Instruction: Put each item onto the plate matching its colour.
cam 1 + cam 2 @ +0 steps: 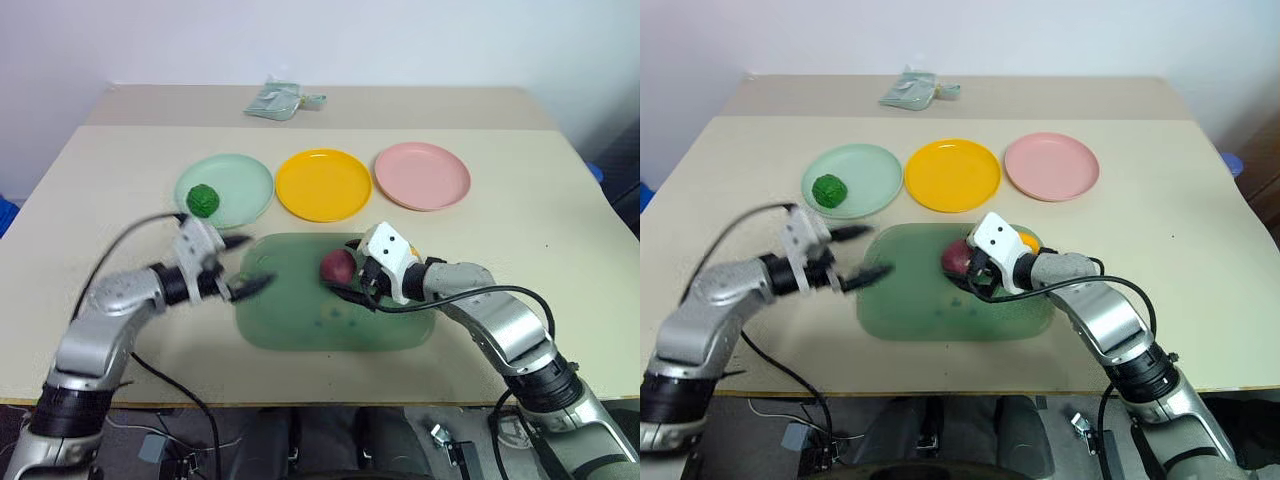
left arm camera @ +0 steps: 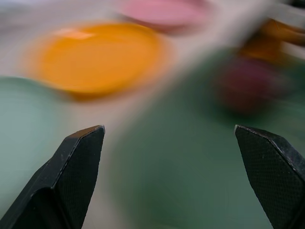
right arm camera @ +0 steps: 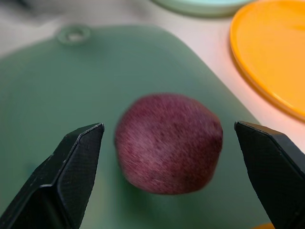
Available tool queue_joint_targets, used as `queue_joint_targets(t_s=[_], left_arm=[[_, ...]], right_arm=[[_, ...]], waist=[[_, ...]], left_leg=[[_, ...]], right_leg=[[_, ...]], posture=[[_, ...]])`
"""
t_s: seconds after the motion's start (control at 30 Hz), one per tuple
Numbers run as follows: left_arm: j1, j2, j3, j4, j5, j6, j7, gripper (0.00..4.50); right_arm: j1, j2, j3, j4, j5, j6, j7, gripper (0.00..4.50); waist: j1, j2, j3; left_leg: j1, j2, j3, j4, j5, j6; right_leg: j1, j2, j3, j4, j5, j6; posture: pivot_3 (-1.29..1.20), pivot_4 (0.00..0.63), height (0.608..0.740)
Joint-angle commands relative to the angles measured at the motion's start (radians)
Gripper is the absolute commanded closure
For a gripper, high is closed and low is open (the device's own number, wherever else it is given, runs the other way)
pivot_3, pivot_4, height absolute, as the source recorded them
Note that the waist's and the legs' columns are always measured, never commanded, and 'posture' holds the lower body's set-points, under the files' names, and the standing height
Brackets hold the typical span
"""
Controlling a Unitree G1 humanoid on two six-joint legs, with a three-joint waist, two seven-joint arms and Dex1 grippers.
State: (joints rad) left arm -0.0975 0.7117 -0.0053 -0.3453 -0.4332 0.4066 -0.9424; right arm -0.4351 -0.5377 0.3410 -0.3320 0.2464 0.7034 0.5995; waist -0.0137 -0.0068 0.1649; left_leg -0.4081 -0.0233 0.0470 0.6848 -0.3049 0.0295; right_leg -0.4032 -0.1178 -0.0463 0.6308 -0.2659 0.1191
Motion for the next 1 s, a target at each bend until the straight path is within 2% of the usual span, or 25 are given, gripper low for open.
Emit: queue_joint_targets(t_s=[0.03, 0.13, 0.2, 0.23, 0.4, 0.53, 0.67, 0.83, 0.9, 0.97, 1.0], left_arm=[[0.015, 0.001, -0.011, -0.079, -0.033, 0.018, -0.014, 0.04], [0.018, -0.012, -0.006, -0.09, -0.034, 0.02, 0.003, 0.0], [0.017, -0.02, -0.011, -0.091, -0.03, 0.018, 0.01, 0.0], [0.017, -0.026, -0.013, -0.091, -0.026, 0.012, 0.014, 0.0], [0.018, -0.056, -0.016, -0.091, -0.009, -0.004, 0.043, 0.0], [0.03, -0.09, -0.003, -0.095, -0.003, -0.009, 0.095, 0.0], [0.034, -0.136, 0.004, -0.093, 0.03, -0.023, 0.173, 0.0], [0.064, -0.184, 0.013, -0.102, 0.07, -0.04, 0.267, 0.0], [0.08, -0.19, 0.013, -0.116, 0.072, -0.041, 0.283, 0.0], [0.094, -0.194, 0.013, -0.13, 0.073, -0.038, 0.298, 0.0], [0.098, -0.195, 0.013, -0.134, 0.073, -0.036, 0.303, 0.0]], right_arm=[[-0.024, 0.021, 0.005, -0.002, -0.022, 0.0, 0.003, 0.0], [-0.03, 0.035, 0.001, -0.002, -0.03, 0.004, 0.004, 0.86], [-0.049, 0.056, -0.03, -0.013, -0.021, -0.006, -0.003, 1.76], [-0.067, 0.07, -0.058, -0.013, -0.013, 0.0, -0.015, 2.04], [-0.215, 0.134, -0.226, 0.096, -0.003, 0.051, -0.119, 2.04], [-0.379, 0.172, -0.36, 0.349, -0.021, 0.045, -0.247, 2.04], [-0.52, 0.148, -0.359, 0.792, -0.144, -0.145, -0.356, 2.04], [-0.627, 0.156, -0.357, 1.162, -0.185, -0.368, -0.337, 2.04], [-0.646, 0.154, -0.356, 1.227, -0.191, -0.424, -0.31, 1.01], [-0.643, 0.144, -0.353, 1.226, -0.197, -0.496, -0.266, 0.16], [-0.634, 0.137, -0.352, 1.206, -0.197, -0.524, -0.238, 0.08]], waist=[[0.003, 0.0, 0.0], [0.002, 0.0, 0.0], [0.002, 0.0, 0.0], [0.001, 0.0, 0.0], [0.002, 0.0, 0.0], [0.001, 0.0, 0.0], [-0.002, 0.001, 0.0], [-0.008, 0.002, 0.001], [-0.01, 0.003, 0.001], [-0.011, 0.003, 0.001], [-0.01, 0.003, 0.002]], left_leg=[[0.0, 0.0, 0.0, 0.0, 0.0, 0.0], [0.0, 0.0, 0.0, 0.0, 0.0, 0.0], [0.0, 0.0, 0.0, 0.0, 0.0, 0.0], [0.0, 0.0, 0.0, 0.0, 0.0, 0.0], [0.0, 0.0, 0.0, 0.0, 0.0, 0.0], [0.0, 0.0, 0.0, 0.0, 0.0, 0.0], [0.0, -0.001, 0.001, -0.001, 0.0, 0.0], [0.0, 0.0, 0.003, -0.002, 0.0, 0.0], [-0.001, 0.0, 0.003, -0.002, 0.0, 0.0], [-0.001, 0.001, 0.003, -0.002, 0.0, 0.0], [-0.001, 0.001, 0.003, -0.002, 0.0, 0.0]], right_leg=[[0.0, 0.0, 0.0, 0.0, 0.0, 0.0], [0.0, 0.0, 0.0, 0.0, 0.0, 0.0], [0.0, 0.0, 0.0, 0.0, 0.0, 0.0], [0.0, 0.0, 0.0, 0.0, 0.0, 0.0], [-0.001, 0.001, 0.0, 0.001, 0.0, 0.0], [-0.001, 0.001, -0.001, 0.001, 0.0, 0.0], [-0.001, 0.003, -0.001, 0.001, 0.0, 0.0], [-0.001, 0.004, 0.0, 0.001, 0.0, 0.0], [-0.002, 0.004, 0.0, 0.001, 0.0, 0.0], [-0.002, 0.005, 0.0, 0.001, 0.0, 0.0], [-0.002, 0.005, 0.0, 0.001, 0.0, 0.0]], posture=[[0.0, 0.15, 0.74], [0.0, 0.15, 0.74], [0.0, 0.15, 0.74], [0.0, 0.15, 0.74], [0.0, 0.15, 0.74], [0.0, 0.15, 0.74], [0.0, 0.15, 0.74], [0.0, 0.15, 0.74], [0.0, 0.15, 0.74], [0.0, 0.15, 0.74], [0.0, 0.15, 0.74]])
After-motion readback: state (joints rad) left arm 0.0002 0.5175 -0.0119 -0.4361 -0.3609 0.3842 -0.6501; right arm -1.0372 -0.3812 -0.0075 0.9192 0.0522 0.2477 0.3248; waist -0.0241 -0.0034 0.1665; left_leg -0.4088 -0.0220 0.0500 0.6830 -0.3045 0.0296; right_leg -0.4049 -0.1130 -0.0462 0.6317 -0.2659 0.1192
